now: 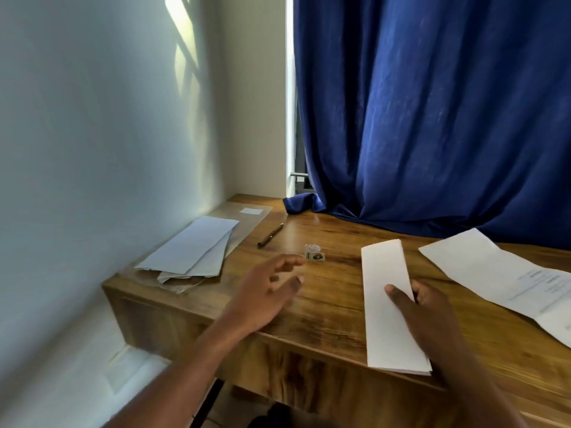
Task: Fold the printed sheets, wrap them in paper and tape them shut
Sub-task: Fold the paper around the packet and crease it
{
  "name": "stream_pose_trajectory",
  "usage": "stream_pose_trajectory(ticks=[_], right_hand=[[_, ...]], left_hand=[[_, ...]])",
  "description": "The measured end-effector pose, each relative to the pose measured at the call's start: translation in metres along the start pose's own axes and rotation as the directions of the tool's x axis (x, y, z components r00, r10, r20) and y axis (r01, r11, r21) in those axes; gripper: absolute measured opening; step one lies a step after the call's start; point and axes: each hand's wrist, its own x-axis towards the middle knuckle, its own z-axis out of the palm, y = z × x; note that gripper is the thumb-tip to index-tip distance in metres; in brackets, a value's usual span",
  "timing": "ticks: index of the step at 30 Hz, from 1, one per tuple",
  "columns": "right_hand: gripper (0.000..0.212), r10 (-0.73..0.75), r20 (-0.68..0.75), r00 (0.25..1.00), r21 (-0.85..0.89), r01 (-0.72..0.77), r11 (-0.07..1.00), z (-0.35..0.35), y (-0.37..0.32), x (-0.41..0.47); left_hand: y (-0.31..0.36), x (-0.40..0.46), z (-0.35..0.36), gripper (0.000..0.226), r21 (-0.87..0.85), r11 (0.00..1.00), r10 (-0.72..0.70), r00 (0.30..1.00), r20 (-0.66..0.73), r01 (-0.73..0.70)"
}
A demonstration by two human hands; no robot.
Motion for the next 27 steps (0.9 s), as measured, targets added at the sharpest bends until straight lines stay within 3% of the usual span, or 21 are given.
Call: stream_pose_trajectory(ticks=[3, 7, 14, 16, 21, 27], right_hand=[[0.039, -0.004, 0.007, 1.0, 0.023, 0.003, 1.0, 0.0, 0.002, 0.0], [0.038, -0.012, 0.014, 1.0, 0.042, 0.011, 0.999, 0.002, 0.004, 0.0], [0.032, -0.005, 0.011, 1.0, 0.079, 0.004, 0.997, 0.002, 0.004, 0.0], [0.03, -0.011, 0.01, 1.0, 0.09, 0.01, 0.996, 0.003, 0.005, 0.0], [0.022, -0.014, 0.019, 1.0, 0.118, 0.012, 0.993, 0.002, 0.005, 0.0], [0.028, -0.008, 0.022, 1.0, 0.1, 0.006, 0.995, 0.0, 0.0, -0.003]], left_hand=[[-0.014, 0.025, -0.047, 0.024, 0.166, 0.986, 0.004, 0.988, -0.157, 0.022], [-0.052, 0.057, -0.11, 0.027, 0.409, 0.891, -0.089, 0.959, -0.271, 0.198], [-0.121, 0.08, -0.148, 0.075, 0.663, 0.569, -0.479, 0.852, -0.212, 0.486], [-0.132, 0.083, -0.149, 0.074, 0.679, 0.555, -0.468, 0.855, -0.224, 0.481], [-0.129, 0.084, -0.149, 0.048, 0.703, 0.561, -0.377, 0.891, -0.253, 0.437], [-0.108, 0.079, -0.153, 0.023, 0.774, 0.517, -0.226, 0.931, -0.288, 0.365]])
